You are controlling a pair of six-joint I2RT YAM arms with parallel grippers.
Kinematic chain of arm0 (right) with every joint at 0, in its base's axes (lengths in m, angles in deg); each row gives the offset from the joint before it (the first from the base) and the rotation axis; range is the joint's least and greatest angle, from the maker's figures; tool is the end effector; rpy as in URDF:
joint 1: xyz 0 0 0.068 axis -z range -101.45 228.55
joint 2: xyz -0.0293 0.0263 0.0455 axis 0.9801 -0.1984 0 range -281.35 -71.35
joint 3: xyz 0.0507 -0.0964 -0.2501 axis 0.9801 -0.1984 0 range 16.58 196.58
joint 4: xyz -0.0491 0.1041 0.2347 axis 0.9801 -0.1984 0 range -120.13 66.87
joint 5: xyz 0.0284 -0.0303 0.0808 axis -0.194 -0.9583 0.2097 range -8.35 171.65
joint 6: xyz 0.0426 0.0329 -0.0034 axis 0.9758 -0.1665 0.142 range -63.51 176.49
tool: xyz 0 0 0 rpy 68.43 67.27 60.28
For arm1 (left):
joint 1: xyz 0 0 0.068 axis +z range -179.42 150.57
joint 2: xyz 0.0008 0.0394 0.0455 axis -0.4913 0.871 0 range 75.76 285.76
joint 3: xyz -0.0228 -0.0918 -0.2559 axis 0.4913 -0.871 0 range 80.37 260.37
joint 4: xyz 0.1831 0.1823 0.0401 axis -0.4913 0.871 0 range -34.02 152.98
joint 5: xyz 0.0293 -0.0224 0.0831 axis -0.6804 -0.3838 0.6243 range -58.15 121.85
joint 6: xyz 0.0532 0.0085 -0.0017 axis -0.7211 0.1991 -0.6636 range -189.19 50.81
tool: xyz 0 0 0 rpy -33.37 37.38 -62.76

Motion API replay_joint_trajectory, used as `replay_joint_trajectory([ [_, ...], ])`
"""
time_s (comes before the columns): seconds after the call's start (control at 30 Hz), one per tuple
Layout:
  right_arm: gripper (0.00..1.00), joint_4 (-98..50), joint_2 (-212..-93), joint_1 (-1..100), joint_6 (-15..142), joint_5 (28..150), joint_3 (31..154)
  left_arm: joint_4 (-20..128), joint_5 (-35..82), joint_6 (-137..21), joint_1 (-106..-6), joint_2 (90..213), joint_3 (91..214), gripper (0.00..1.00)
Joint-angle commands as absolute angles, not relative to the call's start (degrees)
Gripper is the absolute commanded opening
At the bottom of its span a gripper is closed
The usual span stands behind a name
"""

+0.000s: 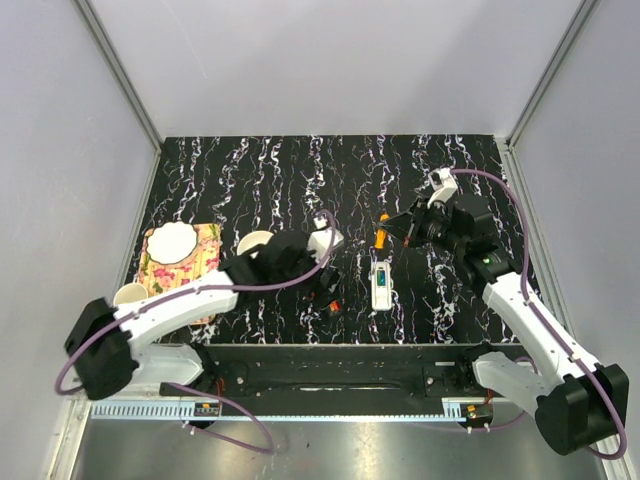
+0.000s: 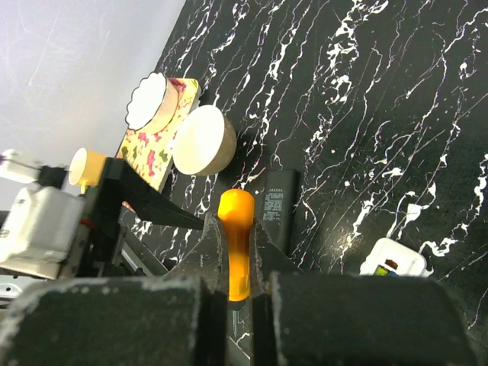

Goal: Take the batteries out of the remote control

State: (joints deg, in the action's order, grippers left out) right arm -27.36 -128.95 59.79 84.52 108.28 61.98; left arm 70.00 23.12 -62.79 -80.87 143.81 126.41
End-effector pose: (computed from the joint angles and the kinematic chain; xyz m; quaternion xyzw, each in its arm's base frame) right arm 0.2146 0.0899 0.3133 -0.0745 0.7880 0.4007 0.4615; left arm 0.1575 -0.2060 0.2580 0.3722 0.8075 -0.2782 0.3633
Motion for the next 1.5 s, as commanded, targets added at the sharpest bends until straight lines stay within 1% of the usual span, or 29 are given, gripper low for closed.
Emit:
replay_joint_trajectory([
  [0.0,0.00,-28.22,-128.04,60.36,82.33,109.60,62.98,75.57,20.86,-65.58,-80.84,149.58,133.27,0.99],
  [0.1,0.00,-28.49,-128.04,60.36,81.45,109.16,63.16,77.60,21.12,-64.80,-80.75,151.17,133.28,0.99],
  [0.27,0.00,-29.01,-128.21,60.45,80.40,108.98,63.33,76.20,17.00,-59.97,-80.05,154.33,129.59,0.97],
  [0.37,0.00,-29.63,-127.60,60.45,79.78,109.07,63.33,73.74,12.00,-57.25,-80.05,157.05,127.39,0.94],
  [0.43,0.00,-29.98,-127.33,60.45,79.17,108.46,63.33,69.62,8.75,-55.92,-80.05,158.81,125.20,0.93],
  [0.53,0.00,-30.68,-127.33,60.54,78.64,108.02,63.51,66.71,7.15,-54.16,-80.05,161.80,124.40,0.91],
  [0.6,0.00,-30.68,-127.07,60.45,78.73,108.19,63.51,65.22,6.80,-53.37,-80.05,163.90,124.66,0.90],
  [0.7,0.00,-30.95,-126.72,60.62,78.55,108.10,63.51,60.57,3.21,-52.23,-80.05,165.66,125.01,0.88],
  [0.87,0.00,-32.09,-126.11,60.62,78.02,107.05,64.04,53.53,-1.81,-50.38,-80.23,168.04,126.59,0.88],
  [1.1,0.00,-33.93,-124.70,60.71,77.23,105.38,64.74,44.05,-3.48,-48.97,-80.05,173.92,130.89,0.88],
  [1.3,0.00,-36.13,-122.94,60.71,76.44,103.45,65.27,38.77,-4.18,-50.46,-79.17,179.20,135.47,0.88],
  [1.47,0.00,-37.54,-121.71,60.71,76.18,102.39,65.44,30.77,-7.09,-49.41,-76.54,176.31,133.28,0.88],
])
